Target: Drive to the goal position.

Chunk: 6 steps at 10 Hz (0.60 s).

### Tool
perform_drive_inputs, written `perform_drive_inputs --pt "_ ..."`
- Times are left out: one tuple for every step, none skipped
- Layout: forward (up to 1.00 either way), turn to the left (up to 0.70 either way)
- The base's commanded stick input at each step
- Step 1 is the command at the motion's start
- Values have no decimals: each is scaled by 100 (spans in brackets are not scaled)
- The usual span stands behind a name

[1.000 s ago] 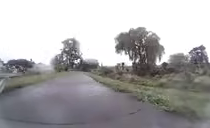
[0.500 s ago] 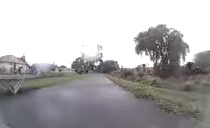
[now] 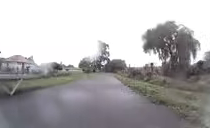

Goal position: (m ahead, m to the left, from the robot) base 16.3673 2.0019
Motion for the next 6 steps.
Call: perform_drive_inputs --pt "85 0" --pt "85 0" --pt "85 0" --pt "85 0" --pt "85 0" --pt "85 0"
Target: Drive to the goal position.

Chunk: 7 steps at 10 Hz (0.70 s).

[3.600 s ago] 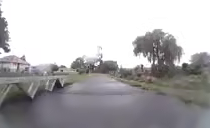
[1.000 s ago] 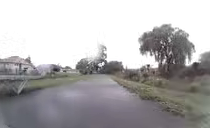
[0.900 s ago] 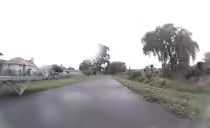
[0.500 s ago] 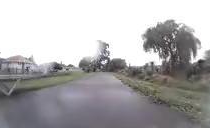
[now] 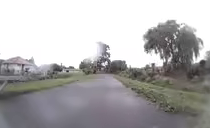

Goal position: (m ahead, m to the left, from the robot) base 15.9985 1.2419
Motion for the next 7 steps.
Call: perform_drive_inputs --pt "85 1" --pt "85 23" --pt "85 27" --pt "85 13" --pt "85 0" --pt "85 0" --pt "85 0"
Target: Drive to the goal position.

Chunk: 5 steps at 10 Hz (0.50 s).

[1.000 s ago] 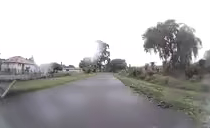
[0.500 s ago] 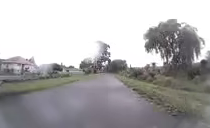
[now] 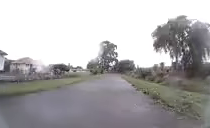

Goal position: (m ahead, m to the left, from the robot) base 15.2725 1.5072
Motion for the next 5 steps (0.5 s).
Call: perform_drive_inputs --pt "85 0" --pt "85 0" --pt "85 0" --pt "85 0" --pt "85 0"
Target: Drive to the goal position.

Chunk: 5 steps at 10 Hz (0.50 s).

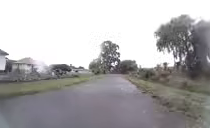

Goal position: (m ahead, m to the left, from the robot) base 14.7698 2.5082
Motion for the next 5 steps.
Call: perform_drive_inputs --pt "85 0" --pt "85 0" --pt "85 -34" --pt "85 -34" --pt "85 -15"
